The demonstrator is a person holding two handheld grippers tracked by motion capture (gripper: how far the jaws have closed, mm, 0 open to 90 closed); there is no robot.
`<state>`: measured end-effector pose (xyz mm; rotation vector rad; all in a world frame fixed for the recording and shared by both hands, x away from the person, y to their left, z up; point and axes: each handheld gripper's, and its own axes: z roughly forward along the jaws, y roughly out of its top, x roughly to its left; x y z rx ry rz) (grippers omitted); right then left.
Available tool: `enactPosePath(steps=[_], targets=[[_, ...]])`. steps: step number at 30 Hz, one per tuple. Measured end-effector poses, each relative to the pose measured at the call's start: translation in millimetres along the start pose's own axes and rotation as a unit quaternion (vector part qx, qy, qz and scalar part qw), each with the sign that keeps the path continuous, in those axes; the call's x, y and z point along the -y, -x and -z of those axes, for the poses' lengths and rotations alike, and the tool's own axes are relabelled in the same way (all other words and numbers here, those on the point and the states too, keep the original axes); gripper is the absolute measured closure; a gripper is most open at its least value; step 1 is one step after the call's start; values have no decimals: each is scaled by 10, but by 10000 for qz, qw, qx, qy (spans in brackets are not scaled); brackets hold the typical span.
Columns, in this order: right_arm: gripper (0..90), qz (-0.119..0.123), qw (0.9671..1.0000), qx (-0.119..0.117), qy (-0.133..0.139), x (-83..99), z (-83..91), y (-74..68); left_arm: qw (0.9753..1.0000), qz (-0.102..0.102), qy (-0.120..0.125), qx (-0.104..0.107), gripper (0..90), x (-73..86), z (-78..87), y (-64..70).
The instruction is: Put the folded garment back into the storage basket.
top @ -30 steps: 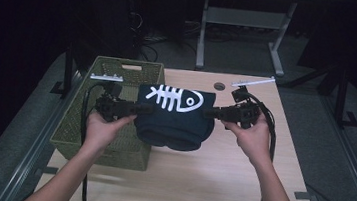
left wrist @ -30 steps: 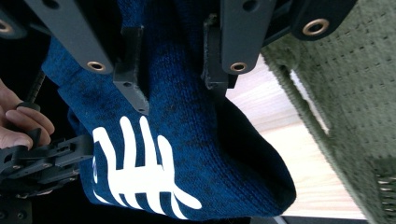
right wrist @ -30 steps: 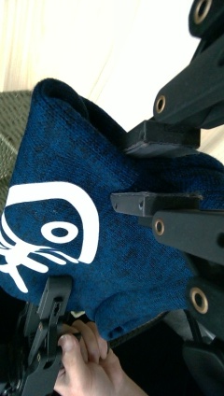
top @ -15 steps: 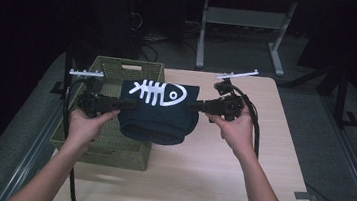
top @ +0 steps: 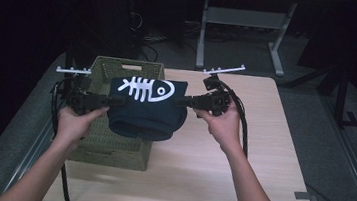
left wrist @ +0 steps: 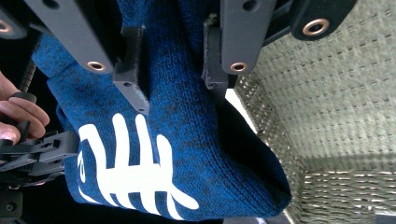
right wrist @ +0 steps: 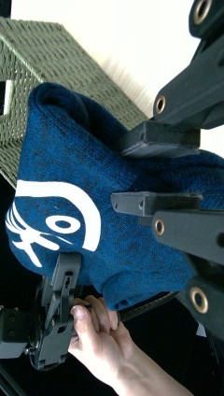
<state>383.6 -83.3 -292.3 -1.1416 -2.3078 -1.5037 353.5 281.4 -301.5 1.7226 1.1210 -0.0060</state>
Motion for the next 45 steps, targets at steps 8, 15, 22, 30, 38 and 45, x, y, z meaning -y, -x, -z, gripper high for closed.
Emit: enactPosePath(steps=[8, 15, 22, 30, 38, 45], targets=[[740, 40, 10000, -19, -26, -77, -166, -58, 9999, 112, 56, -85, 677, 13, 109, -119], [740, 42, 10000, -39, -39, -137, -291, -115, 9997, 177, 84, -153, 677, 15, 202, -215], [739, 69, 9999, -93, -47, -179, -416, -146, 9993, 254, 121, -259, 674, 34, 276, -299], [739, 174, 9998, -90, -60, -248, -575, -203, 9984, 348, 153, -412, 670, 60, 357, -424], [739, 170, 9997, -158, -83, -252, -761, -220, 9967, 431, 206, -655, 666, 138, 413, -532], [739, 168, 9997, -133, -114, -253, -930, -213, 9952, 581, 204, -765, 663, 172, 443, -653]])
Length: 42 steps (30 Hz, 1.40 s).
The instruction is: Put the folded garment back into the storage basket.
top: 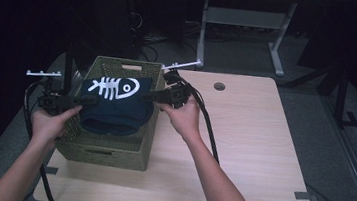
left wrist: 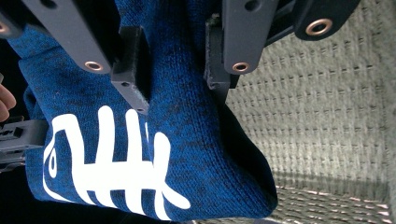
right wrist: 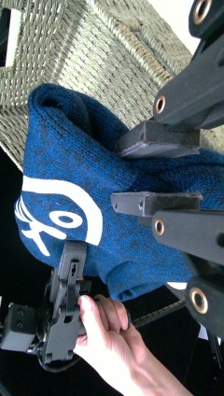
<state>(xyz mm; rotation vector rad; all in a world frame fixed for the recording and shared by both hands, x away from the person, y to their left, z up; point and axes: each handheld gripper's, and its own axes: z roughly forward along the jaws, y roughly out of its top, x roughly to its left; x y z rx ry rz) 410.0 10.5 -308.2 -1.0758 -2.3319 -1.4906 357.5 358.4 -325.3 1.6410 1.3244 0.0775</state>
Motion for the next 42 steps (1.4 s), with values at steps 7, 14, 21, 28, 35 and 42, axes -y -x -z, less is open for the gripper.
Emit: enactPosePath(steps=[7, 14, 21, 28, 35, 42], targets=[[738, -45, 10000, 43, -44, 10, -179, 33, 9998, 12, -60, -169, 661, 22, 12, -118], [735, -48, 9998, 95, -162, 29, -342, 28, 9993, 12, -128, -347, 656, 37, 28, -206], [729, 2, 9995, 182, -257, 63, -455, 9, 9984, -11, -234, -510, 648, 61, 13, -269], [725, -21, 9991, 248, -331, 128, -534, 32, 9974, -48, -311, -641, 636, 89, -15, -296], [719, -17, 9985, 346, -417, 191, -594, 55, 9951, -213, -489, -838, 629, 105, -83, -304], [704, 36, 9974, 497, -528, 248, -649, 63, 9912, -451, -685, -1042, 624, 132, -133, -282]])
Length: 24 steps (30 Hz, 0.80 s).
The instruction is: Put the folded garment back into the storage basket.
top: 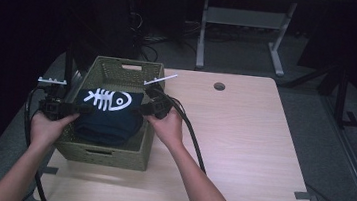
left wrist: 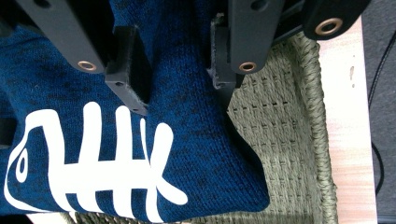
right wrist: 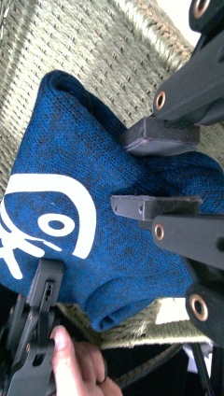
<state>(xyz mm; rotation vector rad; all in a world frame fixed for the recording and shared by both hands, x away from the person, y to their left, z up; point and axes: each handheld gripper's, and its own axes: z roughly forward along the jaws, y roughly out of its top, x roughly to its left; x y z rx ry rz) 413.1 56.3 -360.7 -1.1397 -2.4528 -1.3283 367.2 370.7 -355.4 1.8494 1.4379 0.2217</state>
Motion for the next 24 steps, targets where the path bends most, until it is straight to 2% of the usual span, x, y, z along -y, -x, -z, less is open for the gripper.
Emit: enactPosePath(steps=[4, 6, 7, 8, 9, 10, 11, 12, 16, 19, 22, 24], targets=[[694, 77, 9999, 93, -39, 7, -5, -8, 10000, -26, -32, -27, 610, 13, -14, -7], [653, 137, 9997, 192, -66, 10, -9, -17, 9999, -53, -46, -74, 578, 18, -28, -8], [604, 190, 9993, 326, -57, 5, -3, -28, 9993, -181, 15, -336, 528, 8, -33, 6], [556, 275, 9986, 458, -9, -3, 8, -36, 9993, -181, 15, -336, 481, 8, -33, 6], [525, 366, 9974, 627, -2, -21, 25, -48, 9978, -313, 77, -580, 455, -19, -27, 20], [525, 366, 9974, 627, -2, -21, 25, -48, 9978, -313, 77, -580, 432, -19, -27, 20], [487, 556, 9944, 898, 10, -46, 47, -61, 9964, -383, 158, -739, 417, -50, -26, 16], [487, 571, 9940, 930, 53, -59, 65, -67, 9961, -385, 222, -761, 415, -60, -24, 15], [486, 560, 9947, 854, 78, -96, 126, -51, 9969, -344, 231, -675, 419, -74, -41, 13], [492, 503, 9963, 688, 116, -103, 171, -41, 9980, -264, 286, -505, 418, -63, -27, 22], [492, 476, 9971, 576, 168, -99, 221, -33, 9981, -273, 350, -428, 419, -48, -4, 62], [488, 399, 9981, 403, 232, -93, 261, -11, 9983, -263, 394, -332, 416, -45, 13, 91]])
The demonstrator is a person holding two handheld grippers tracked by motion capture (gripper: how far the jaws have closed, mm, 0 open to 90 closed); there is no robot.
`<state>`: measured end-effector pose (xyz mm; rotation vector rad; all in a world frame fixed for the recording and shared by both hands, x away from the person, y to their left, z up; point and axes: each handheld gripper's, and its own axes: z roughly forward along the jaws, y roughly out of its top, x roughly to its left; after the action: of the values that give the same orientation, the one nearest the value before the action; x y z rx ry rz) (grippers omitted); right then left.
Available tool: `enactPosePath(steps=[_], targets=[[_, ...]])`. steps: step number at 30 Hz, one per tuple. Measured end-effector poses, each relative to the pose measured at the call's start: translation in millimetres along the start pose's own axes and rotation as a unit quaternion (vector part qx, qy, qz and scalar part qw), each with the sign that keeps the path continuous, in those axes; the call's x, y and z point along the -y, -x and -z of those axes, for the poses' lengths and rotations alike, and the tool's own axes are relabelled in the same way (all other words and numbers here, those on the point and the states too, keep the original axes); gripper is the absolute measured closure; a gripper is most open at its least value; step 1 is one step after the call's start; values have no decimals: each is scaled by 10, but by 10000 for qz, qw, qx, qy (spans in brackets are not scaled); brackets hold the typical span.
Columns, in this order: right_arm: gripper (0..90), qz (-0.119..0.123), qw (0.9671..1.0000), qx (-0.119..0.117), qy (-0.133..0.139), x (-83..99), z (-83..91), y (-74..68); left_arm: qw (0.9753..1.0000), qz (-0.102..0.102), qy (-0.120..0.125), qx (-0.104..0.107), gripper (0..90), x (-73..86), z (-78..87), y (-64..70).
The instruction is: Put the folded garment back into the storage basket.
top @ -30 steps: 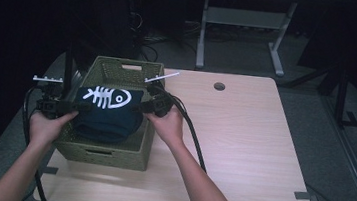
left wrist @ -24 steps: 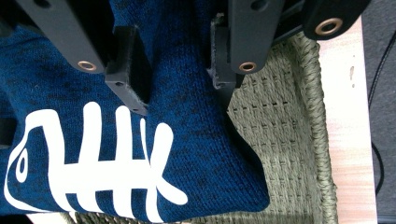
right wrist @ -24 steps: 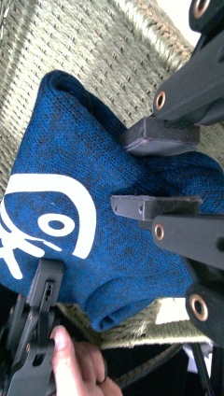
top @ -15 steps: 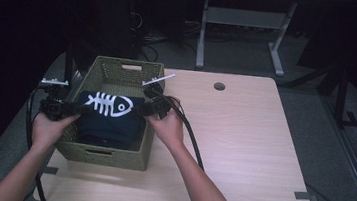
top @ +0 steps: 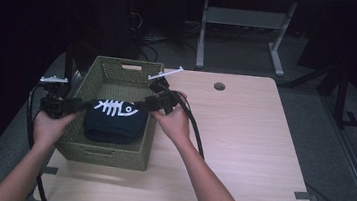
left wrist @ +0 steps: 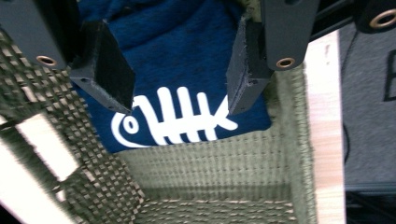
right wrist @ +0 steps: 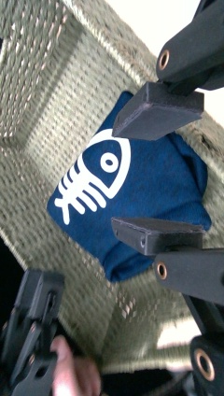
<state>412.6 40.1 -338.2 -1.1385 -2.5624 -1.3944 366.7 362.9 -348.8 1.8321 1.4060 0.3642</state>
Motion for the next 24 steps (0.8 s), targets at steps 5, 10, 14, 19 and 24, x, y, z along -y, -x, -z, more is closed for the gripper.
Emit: enactPosePath(steps=[5, 10, 14, 19, 24], targets=[[477, -99, 9995, -220, 200, 11, 156, 40, 9993, 115, 200, 293, 415, -22, 51, 93], [459, -155, 9987, -378, 318, 52, 296, 107, 9978, 119, 359, 539, 404, -47, 79, 222], [442, -152, 9981, -468, 378, 85, 379, 152, 9975, 33, 372, 606, 378, -53, 85, 312], [411, -202, 9972, -554, 454, 189, 543, 258, 9965, 2, 367, 755, 339, -45, 43, 458], [393, -224, 9969, -545, 512, 272, 694, 345, 9961, -46, 355, 803, 299, -67, 10, 594]])
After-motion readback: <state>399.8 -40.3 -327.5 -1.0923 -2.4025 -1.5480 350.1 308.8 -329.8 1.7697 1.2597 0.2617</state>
